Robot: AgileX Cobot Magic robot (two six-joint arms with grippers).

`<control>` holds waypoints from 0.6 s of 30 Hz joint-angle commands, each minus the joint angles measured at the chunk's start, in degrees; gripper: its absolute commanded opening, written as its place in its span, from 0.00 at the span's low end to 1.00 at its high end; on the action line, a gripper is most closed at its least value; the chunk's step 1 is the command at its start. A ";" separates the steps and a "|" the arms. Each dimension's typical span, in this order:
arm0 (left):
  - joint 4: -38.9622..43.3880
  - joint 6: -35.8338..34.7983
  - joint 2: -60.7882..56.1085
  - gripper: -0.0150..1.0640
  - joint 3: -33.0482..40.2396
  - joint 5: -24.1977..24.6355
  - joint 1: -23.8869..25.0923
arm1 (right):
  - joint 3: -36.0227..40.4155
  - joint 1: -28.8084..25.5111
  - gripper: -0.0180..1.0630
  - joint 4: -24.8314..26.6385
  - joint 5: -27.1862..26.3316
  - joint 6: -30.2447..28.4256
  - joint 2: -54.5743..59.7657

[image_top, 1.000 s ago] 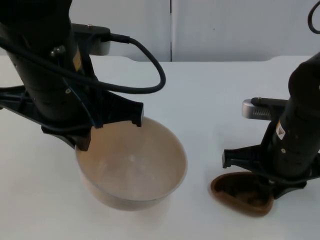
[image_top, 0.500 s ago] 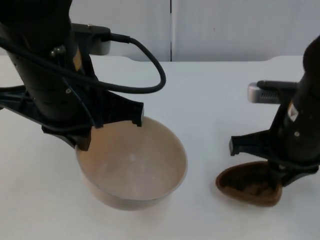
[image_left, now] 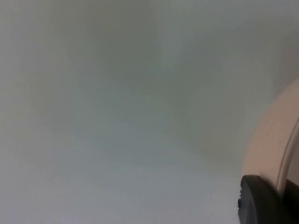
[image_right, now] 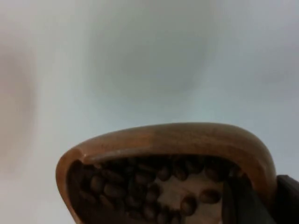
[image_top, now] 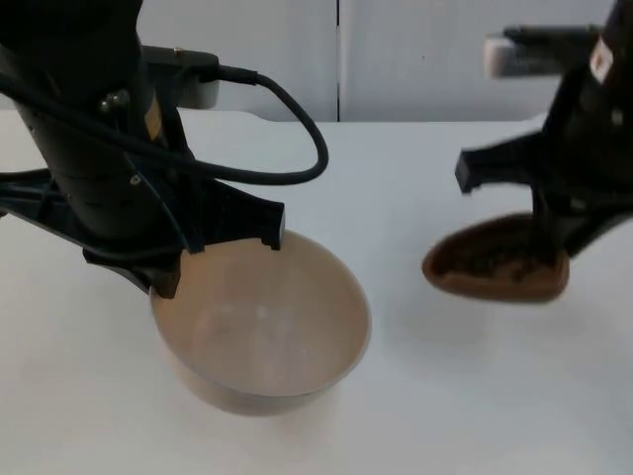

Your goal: Pick up the bowl with the left hand and pour the coffee beans from the cup into the bowl with the right hand.

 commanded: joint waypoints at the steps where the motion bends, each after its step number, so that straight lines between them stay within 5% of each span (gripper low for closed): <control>1: -0.25 -0.23 -0.38 0.01 0.00 -0.58 -0.31 | -4.22 -0.15 0.02 1.31 4.12 -3.73 -0.70; 9: -0.26 -0.23 -0.38 0.01 0.00 -0.80 -0.31 | -17.14 -0.15 0.02 3.18 15.33 -10.91 -0.46; 18: -0.26 -0.23 -0.38 0.01 0.00 -0.91 -0.31 | -20.66 0.08 0.02 5.09 15.43 -14.30 -0.35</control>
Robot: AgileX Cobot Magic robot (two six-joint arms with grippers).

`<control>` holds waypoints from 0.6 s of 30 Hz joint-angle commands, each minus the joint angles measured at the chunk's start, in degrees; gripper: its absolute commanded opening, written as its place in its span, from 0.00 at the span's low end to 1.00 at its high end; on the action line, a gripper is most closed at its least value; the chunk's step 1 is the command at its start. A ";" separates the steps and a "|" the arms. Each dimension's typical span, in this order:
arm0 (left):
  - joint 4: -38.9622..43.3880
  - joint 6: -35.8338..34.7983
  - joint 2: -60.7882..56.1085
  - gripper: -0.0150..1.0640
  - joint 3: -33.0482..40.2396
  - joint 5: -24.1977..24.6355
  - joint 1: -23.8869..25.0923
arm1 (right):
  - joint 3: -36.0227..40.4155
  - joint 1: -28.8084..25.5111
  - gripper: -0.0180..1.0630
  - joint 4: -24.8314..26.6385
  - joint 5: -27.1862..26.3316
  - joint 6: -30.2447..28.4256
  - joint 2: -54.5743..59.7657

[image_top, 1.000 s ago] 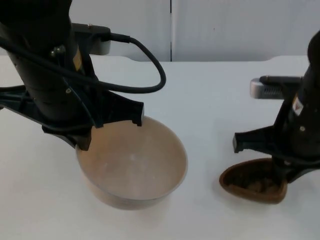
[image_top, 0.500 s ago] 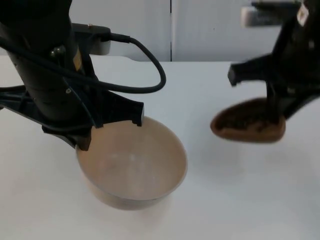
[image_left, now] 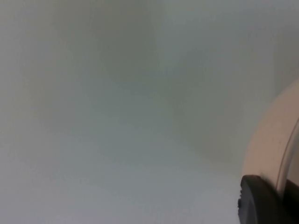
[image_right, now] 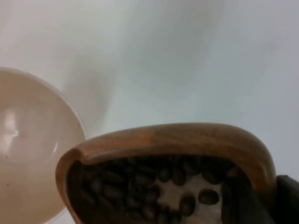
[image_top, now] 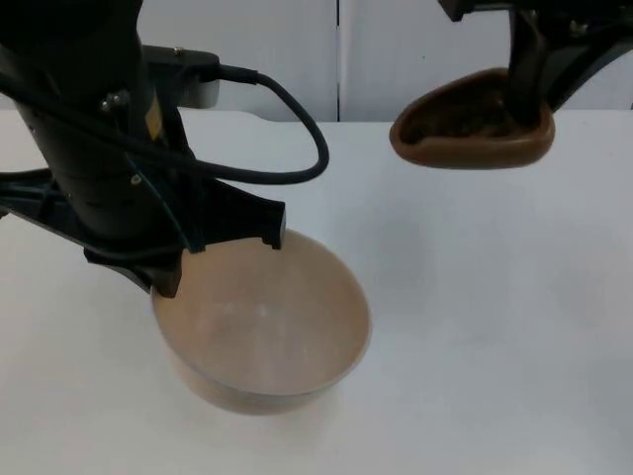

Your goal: Pick up the bowl with the left hand and pour the coffee beans from the cup into the bowl with the right hand.

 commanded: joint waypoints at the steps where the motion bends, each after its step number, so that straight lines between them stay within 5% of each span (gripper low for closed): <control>1: -0.26 -0.23 -0.38 0.01 0.00 -0.70 -0.31 | -0.47 0.64 0.02 0.36 0.54 -0.84 -0.35; 18: -0.26 -0.23 -0.38 0.01 0.00 -0.70 -0.31 | -0.47 6.14 0.02 -1.06 0.54 -1.20 -0.06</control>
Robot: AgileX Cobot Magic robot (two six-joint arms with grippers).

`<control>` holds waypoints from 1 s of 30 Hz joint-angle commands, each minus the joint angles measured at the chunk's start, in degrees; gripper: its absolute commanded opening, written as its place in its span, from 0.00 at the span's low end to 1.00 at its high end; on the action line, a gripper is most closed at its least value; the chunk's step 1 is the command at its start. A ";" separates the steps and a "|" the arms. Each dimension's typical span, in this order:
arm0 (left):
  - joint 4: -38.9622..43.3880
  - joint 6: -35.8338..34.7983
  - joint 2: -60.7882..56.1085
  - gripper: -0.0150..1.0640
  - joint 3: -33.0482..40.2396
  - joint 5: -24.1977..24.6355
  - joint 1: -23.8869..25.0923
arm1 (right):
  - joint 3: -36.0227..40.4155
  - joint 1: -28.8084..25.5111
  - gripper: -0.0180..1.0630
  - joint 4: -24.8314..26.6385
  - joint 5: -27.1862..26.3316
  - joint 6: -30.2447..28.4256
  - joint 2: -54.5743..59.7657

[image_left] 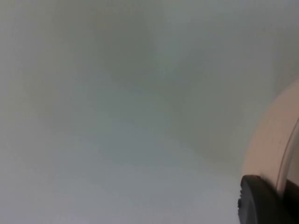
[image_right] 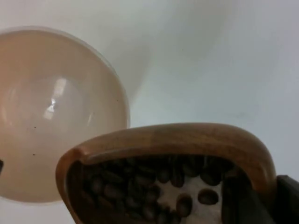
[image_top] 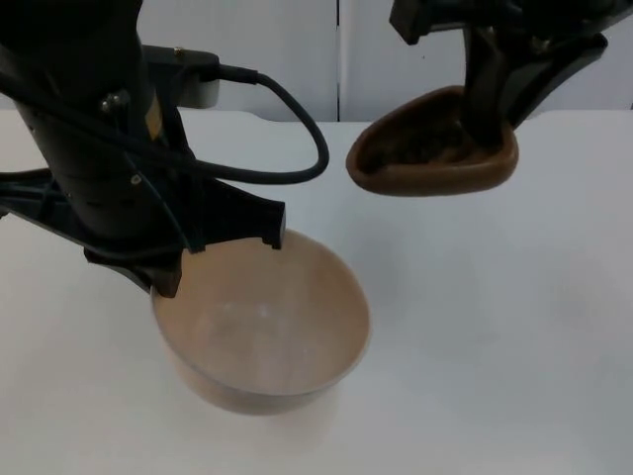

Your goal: Pick up the bowl with the left hand and pour the coffee beans from the cup into the bowl with the right hand.

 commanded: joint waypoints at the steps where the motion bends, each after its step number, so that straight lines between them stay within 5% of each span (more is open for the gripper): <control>1: -0.26 -0.23 -0.38 0.01 0.00 -0.70 -0.31 | -0.43 1.29 0.02 -3.19 0.02 0.97 -0.17; 3: -0.26 -0.23 -0.38 0.01 0.00 -0.70 -0.31 | -0.43 3.06 0.02 -7.58 0.02 2.78 -0.17; 10: -0.26 -0.23 -0.38 0.01 0.00 -0.81 -0.31 | -0.43 4.67 0.02 -9.51 0.02 4.78 -0.17; 30: -0.37 -0.23 -0.38 0.01 0.00 -1.02 -0.31 | -0.43 13.12 0.02 -25.86 0.02 14.18 -0.17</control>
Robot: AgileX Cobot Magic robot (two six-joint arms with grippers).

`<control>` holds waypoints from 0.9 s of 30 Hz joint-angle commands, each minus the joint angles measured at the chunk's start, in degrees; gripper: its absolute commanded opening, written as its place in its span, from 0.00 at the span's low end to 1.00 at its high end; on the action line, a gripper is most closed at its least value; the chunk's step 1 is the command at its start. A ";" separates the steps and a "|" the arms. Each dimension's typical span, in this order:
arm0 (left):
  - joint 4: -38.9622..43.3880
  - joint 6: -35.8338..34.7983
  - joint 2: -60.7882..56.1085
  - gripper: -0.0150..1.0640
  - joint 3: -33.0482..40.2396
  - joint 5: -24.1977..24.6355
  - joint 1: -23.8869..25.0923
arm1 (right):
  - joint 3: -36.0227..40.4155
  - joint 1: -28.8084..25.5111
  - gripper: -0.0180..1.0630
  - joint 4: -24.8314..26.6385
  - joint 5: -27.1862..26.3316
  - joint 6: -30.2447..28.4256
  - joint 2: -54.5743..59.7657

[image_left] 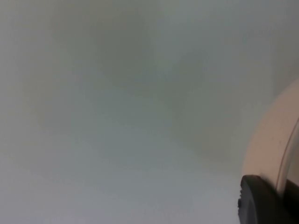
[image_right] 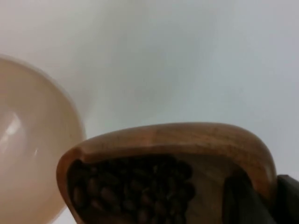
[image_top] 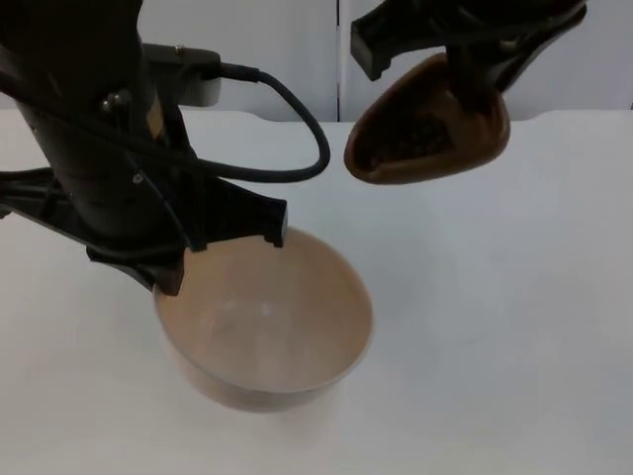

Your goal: Pick up the bowl with the left hand and pour the coffee beans from the cup into the bowl with the right hand.

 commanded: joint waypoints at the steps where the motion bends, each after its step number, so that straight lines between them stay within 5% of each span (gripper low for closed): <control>1: -0.37 -0.23 -0.38 0.01 0.00 -0.45 -0.31 | -0.43 1.49 0.02 -3.33 0.02 1.57 -0.17; 27: -0.49 -0.23 -0.38 0.01 0.00 -0.24 -0.31 | -0.43 10.22 0.02 -18.02 0.02 1.48 5.92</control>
